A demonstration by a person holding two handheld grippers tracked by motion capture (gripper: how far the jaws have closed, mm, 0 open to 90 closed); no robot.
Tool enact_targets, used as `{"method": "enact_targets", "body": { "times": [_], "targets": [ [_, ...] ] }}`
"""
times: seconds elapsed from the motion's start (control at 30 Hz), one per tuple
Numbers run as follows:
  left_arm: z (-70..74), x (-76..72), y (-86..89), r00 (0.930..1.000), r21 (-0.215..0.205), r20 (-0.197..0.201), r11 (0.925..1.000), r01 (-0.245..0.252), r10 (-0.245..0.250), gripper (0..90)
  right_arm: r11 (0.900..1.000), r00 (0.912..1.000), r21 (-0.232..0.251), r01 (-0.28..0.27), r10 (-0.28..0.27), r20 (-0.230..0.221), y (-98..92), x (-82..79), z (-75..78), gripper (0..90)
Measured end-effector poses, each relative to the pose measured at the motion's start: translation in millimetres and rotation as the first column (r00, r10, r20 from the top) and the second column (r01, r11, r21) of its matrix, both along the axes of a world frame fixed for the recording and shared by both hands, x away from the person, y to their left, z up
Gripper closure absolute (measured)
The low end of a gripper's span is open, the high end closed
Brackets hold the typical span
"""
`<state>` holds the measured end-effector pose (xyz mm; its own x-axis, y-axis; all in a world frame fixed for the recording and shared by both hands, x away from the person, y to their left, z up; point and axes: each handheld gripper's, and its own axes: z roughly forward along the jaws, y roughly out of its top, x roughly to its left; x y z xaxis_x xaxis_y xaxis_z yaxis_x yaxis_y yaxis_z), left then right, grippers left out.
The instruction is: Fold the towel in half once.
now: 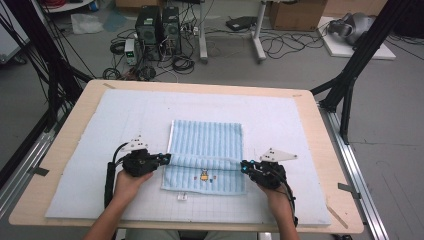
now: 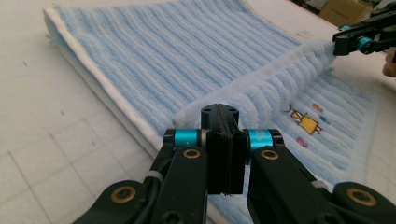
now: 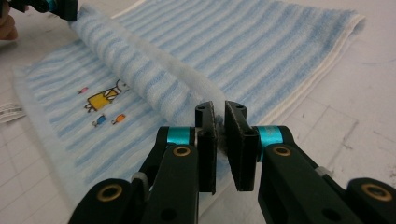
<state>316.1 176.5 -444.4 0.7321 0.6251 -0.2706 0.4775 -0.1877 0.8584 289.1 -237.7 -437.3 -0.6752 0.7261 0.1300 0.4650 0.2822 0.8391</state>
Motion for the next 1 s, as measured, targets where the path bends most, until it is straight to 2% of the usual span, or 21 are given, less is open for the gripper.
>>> {"method": "enact_targets", "body": {
  "times": [0.13,0.23,0.27,0.4,0.47,0.53,0.73,0.8,0.9,1.0],
  "targets": [
    [-1.9,-13.3,4.0,1.0000,-0.013,0.002,0.9999,0.009,-0.009,89.4,1.000,0.9999,0.009,-0.005,0.005,0.011,-1.6,-9.7,-1.4,83.1],
    [-3.0,-22.9,10.3,1.0000,-0.041,0.006,0.9992,0.002,-0.001,88.7,1.000,0.9998,-0.002,-0.008,0.009,0.016,-2.2,-15.8,-1.7,81.7],
    [-3.1,-25.5,12.8,1.0000,-0.052,0.006,0.9986,-0.004,0.004,85.3,1.000,0.9998,-0.002,-0.013,0.013,0.017,-2.6,-18.1,-1.7,80.7],
    [-3.3,-29.3,23.2,0.9974,-0.108,-0.024,0.9917,-0.070,0.068,57.9,1.000,0.9998,0.015,-0.010,0.009,0.015,-6.1,-26.4,-2.1,72.1],
    [-4.2,-28.1,27.4,0.9959,-0.122,-0.038,0.9888,-0.086,0.082,55.5,1.000,0.9996,0.013,-0.004,0.003,0.026,-7.8,-30.1,-1.4,70.5],
    [-5.3,-26.0,28.1,0.9940,-0.117,-0.071,0.9890,-0.091,0.084,51.5,1.000,0.9996,0.019,0.012,-0.012,0.026,-8.6,-31.6,-0.6,68.5],
    [-8.4,-27.2,15.3,0.9933,-0.055,-0.098,0.9963,-0.066,0.060,51.0,0.999,0.9985,0.028,0.037,-0.038,0.040,-7.1,-33.3,2.5,66.1],
    [-8.6,-27.9,11.3,0.9930,-0.026,-0.095,0.9970,-0.073,0.070,51.2,0.999,0.9985,0.020,0.034,-0.034,0.043,-5.6,-33.2,2.1,65.8],
    [-8.2,-28.9,7.2,0.9936,-0.011,-0.090,0.9975,-0.070,0.068,52.6,0.999,0.9985,0.015,0.036,-0.036,0.041,-4.6,-33.6,1.3,65.8],
    [-8.1,-30.2,4.0,0.9954,0.016,-0.075,0.9982,-0.058,0.059,62.7,0.999,0.9984,0.017,0.043,-0.043,0.037,-5.1,-32.8,0.7,65.2]
  ]
}}
